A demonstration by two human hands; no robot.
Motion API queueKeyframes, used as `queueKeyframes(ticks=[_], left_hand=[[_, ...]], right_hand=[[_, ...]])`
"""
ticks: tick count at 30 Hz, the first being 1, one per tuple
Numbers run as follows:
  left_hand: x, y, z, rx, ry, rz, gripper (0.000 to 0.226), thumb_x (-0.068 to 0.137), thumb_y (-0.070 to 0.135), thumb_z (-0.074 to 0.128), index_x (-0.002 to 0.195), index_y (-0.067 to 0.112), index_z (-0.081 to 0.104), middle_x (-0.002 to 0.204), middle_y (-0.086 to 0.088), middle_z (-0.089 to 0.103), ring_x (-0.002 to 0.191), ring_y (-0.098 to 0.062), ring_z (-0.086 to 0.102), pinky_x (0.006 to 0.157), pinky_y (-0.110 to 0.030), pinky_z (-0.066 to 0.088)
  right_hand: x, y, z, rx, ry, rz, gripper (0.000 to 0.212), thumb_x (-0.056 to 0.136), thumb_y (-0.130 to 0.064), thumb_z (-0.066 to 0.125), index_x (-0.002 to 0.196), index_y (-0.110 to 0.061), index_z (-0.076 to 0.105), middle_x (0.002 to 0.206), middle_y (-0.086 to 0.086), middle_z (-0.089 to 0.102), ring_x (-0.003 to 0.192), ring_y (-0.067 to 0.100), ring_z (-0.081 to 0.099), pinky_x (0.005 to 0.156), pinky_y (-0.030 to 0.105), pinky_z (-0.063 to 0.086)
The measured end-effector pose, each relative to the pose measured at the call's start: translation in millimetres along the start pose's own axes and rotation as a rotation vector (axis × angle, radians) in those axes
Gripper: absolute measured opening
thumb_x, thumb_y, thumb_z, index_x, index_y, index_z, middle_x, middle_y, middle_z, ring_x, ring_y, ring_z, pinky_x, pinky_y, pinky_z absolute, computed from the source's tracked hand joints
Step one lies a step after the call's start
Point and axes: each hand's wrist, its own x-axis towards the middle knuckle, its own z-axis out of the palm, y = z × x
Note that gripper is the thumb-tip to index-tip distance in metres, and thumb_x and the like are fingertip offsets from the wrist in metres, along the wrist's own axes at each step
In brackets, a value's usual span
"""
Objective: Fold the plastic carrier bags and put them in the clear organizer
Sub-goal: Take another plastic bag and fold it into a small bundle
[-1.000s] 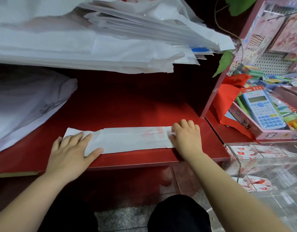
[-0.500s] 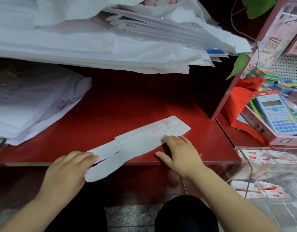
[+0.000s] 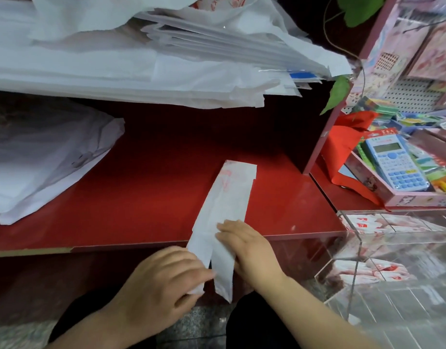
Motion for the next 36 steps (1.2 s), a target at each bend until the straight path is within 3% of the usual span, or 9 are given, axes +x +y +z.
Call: queueKeyframes(ticks=[4, 10, 13, 17, 21, 26, 31, 34, 36], left_hand=[[11, -11, 8, 0.023, -0.126, -0.085, 0.049, 0.072, 0.046, 0.051, 0.117, 0.027, 0.048, 0.116, 0.005, 0.064, 0.113, -0.005, 0.047, 0.105, -0.018, 0.023], [23, -21, 31, 0.135, -0.264, -0.09, 0.065, 0.068, 0.059, 0.043, 0.123, 0.026, 0.042, 0.122, 0.006, 0.061, 0.118, -0.006, 0.041, 0.107, -0.02, 0.015], [24, -25, 42, 0.076, -0.12, -0.093, 0.036, 0.08, 0.045, 0.044, 0.108, 0.027, 0.059, 0.109, 0.006, 0.068, 0.109, -0.006, 0.051, 0.104, -0.019, 0.021], [37, -24, 48, -0.029, 0.051, -0.154, 0.034, 0.086, 0.032, 0.046, 0.074, 0.019, 0.075, 0.083, 0.008, 0.073, 0.091, -0.005, 0.055, 0.088, -0.015, 0.034], [54, -20, 39, -0.377, 0.058, -0.557, 0.014, 0.076, 0.029, 0.06, 0.069, 0.032, 0.072, 0.079, 0.037, 0.062, 0.086, 0.001, 0.057, 0.079, -0.002, 0.032], [83, -29, 38, -0.686, 0.044, -0.909, 0.029, 0.081, -0.001, 0.064, 0.067, 0.024, 0.059, 0.048, 0.012, 0.061, 0.049, 0.0, 0.054, 0.054, -0.011, 0.04], [109, -34, 41, -0.73, 0.111, -0.995, 0.028, 0.084, -0.005, 0.055, 0.068, 0.013, 0.043, 0.047, 0.007, 0.054, 0.039, -0.004, 0.046, 0.043, -0.013, 0.035], [108, -41, 44, -0.726, 0.024, -1.009, 0.034, 0.085, -0.011, 0.05, 0.063, 0.014, 0.052, 0.07, -0.003, 0.06, 0.049, -0.018, 0.055, 0.057, -0.029, 0.048], [107, -44, 44, -0.729, -0.043, -1.004, 0.046, 0.084, -0.014, 0.047, 0.056, 0.02, 0.059, 0.07, 0.0, 0.062, 0.045, -0.009, 0.055, 0.059, -0.026, 0.048]], right_hand=[[-11, 10, -12, 0.145, 0.021, 0.06, 0.025, 0.073, -0.01, 0.055, 0.097, -0.018, 0.055, 0.099, 0.008, 0.071, 0.102, 0.016, 0.054, 0.095, 0.023, 0.036], [-23, 14, -31, 0.299, -0.013, 0.228, 0.026, 0.074, -0.014, 0.051, 0.089, -0.005, 0.072, 0.097, 0.006, 0.071, 0.106, 0.011, 0.053, 0.1, 0.009, 0.031], [-28, 16, -35, 0.35, -0.027, 0.284, 0.03, 0.073, -0.017, 0.049, 0.087, -0.006, 0.073, 0.096, 0.003, 0.071, 0.11, 0.0, 0.049, 0.1, 0.005, 0.028], [-26, 13, -40, 0.425, -0.06, 0.434, 0.026, 0.072, -0.021, 0.061, 0.094, -0.012, 0.073, 0.097, -0.013, 0.066, 0.104, -0.014, 0.048, 0.09, 0.005, 0.037], [-14, 11, -48, 0.585, -0.041, 0.62, 0.023, 0.08, -0.001, 0.063, 0.074, -0.022, 0.069, 0.068, -0.021, 0.063, 0.071, -0.008, 0.056, 0.069, 0.012, 0.043], [26, 23, -55, 0.574, 0.033, 0.885, 0.042, 0.087, 0.001, 0.051, 0.051, -0.02, 0.048, 0.049, -0.011, 0.045, 0.044, -0.001, 0.04, 0.048, 0.013, 0.031], [66, 39, -66, 0.569, -0.351, 1.174, 0.03, 0.093, -0.012, 0.043, 0.063, -0.011, 0.044, 0.058, 0.004, 0.045, 0.05, 0.017, 0.046, 0.045, 0.023, 0.043], [79, 42, -65, 0.486, -0.526, 1.18, 0.026, 0.095, -0.014, 0.041, 0.071, -0.008, 0.048, 0.065, 0.009, 0.051, 0.054, 0.022, 0.052, 0.048, 0.028, 0.046], [85, 44, -62, 0.443, -0.58, 1.17, 0.025, 0.096, -0.017, 0.041, 0.074, -0.007, 0.048, 0.066, 0.009, 0.052, 0.053, 0.023, 0.052, 0.042, 0.025, 0.046]])
